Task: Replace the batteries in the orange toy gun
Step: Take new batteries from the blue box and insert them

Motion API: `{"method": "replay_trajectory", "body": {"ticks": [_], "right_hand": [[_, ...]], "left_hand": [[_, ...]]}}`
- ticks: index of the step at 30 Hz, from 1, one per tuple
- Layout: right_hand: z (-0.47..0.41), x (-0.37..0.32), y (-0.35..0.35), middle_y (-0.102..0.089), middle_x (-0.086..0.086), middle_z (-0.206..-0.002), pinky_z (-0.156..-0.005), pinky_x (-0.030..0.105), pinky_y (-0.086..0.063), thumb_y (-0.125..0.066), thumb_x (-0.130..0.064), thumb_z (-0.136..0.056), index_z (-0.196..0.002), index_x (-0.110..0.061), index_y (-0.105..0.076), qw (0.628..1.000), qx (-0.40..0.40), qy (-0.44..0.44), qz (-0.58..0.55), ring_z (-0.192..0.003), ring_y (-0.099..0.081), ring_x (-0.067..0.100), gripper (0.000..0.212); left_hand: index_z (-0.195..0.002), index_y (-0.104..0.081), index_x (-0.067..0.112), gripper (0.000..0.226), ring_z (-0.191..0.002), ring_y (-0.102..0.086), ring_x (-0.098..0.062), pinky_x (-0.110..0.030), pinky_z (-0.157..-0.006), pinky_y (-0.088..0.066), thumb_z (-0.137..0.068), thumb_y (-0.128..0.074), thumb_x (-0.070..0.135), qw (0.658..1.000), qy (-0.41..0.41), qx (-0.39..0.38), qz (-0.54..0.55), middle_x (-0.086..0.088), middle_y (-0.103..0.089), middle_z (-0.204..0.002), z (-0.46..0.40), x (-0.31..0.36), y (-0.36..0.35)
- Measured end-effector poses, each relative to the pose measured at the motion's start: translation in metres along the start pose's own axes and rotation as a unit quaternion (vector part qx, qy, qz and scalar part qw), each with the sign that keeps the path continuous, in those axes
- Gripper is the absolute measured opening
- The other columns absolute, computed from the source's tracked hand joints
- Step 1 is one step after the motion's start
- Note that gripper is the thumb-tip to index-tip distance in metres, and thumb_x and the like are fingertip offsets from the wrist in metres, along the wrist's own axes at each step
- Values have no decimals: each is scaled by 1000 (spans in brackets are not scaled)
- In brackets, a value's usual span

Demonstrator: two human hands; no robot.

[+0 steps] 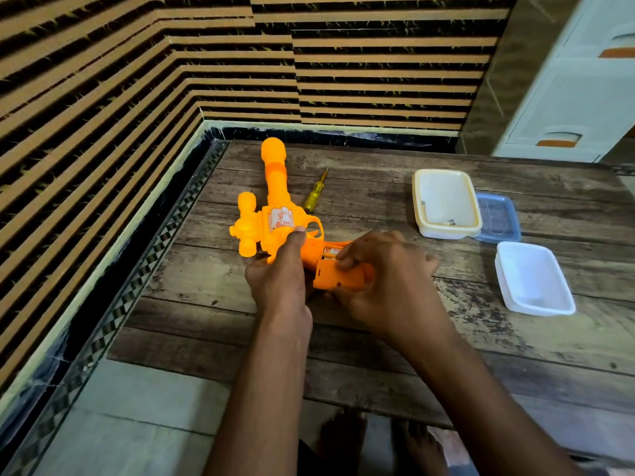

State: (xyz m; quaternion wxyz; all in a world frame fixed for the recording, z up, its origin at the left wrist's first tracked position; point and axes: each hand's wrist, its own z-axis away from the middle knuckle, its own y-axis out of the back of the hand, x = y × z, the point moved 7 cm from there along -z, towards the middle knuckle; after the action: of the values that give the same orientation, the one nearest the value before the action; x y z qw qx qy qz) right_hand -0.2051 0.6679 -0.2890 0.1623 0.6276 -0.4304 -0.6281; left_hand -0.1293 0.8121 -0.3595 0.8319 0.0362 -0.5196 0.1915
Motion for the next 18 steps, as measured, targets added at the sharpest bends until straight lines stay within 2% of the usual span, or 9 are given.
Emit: {"method": "replay_trajectory", "body": {"ticks": [3, 7, 11, 13, 15, 16, 18], "right_hand": [[1, -6, 0, -74, -8, -105, -87, 40, -23, -94, -27, -65, -91, -28, -76, 999, 4, 10, 31, -116, -56, 21, 31], [1, -8, 0, -73, -4, -102, -84, 41, -21, -91, -22, -67, -91, -25, -79, 999, 11, 7, 50, -115, -56, 27, 27], [0, -7, -2, -69, -2, -105, -82, 39, -20, -91, -23, -69, -94, -23, -81, 998, 5, 4, 61, -116, -53, 29, 27], [-1, -3, -5, -65, -3, -109, -84, 40, -27, -93, -24, -68, -94, -23, -81, 999, 1, -1, 45, -118, -53, 28, 29], [-5, 3, -7, -60, 1, -122, -89, 42, -41, -95, -24, -67, -94, -24, -82, 1000, -3, -4, 6, -121, -56, 28, 30], [-8, 6, -7, -59, 5, -129, -93, 40, -46, -96, -22, -66, -92, -22, -82, 1000, -2, -6, -18, -123, -58, 30, 30], [-15, 11, -5, -64, 12, -134, -92, 22, -42, -95, -18, -69, -93, -16, -82, 999, -14, -19, -43, -125, -62, 28, 27]], "left_hand": [[-94, -67, 25, 22, -96, -74, -26, -53, -92, -59, -81, -85, 28, 1000, 6, -2, 4, -2, -76, -103, 1, 0, -1], [-116, -71, 23, 40, -98, -74, -26, -53, -94, -58, -79, -86, 30, 1000, 6, -1, -4, -1, -77, -106, 2, 1, -1], [-117, -72, 22, 43, -97, -75, -27, -53, -93, -59, -78, -87, 30, 1000, 1, 2, -13, -2, -78, -106, 2, 1, 0], [-120, -71, 22, 46, -99, -75, -29, -54, -89, -61, -78, -87, 31, 1000, 4, -2, -15, -3, -77, -109, 2, 1, 1], [-121, -69, 20, 45, -97, -75, -34, -51, -77, -64, -81, -85, 31, 1000, 19, -7, -9, -8, -76, -109, 0, -1, 1], [-121, -68, 18, 43, -95, -75, -36, -48, -70, -65, -82, -84, 30, 1000, 26, -12, -6, -11, -75, -109, 0, -1, 0], [-122, -66, 16, 43, -93, -75, -37, -44, -64, -65, -84, -83, 28, 999, 33, -21, -3, -14, -74, -110, 1, 0, -2]]}}
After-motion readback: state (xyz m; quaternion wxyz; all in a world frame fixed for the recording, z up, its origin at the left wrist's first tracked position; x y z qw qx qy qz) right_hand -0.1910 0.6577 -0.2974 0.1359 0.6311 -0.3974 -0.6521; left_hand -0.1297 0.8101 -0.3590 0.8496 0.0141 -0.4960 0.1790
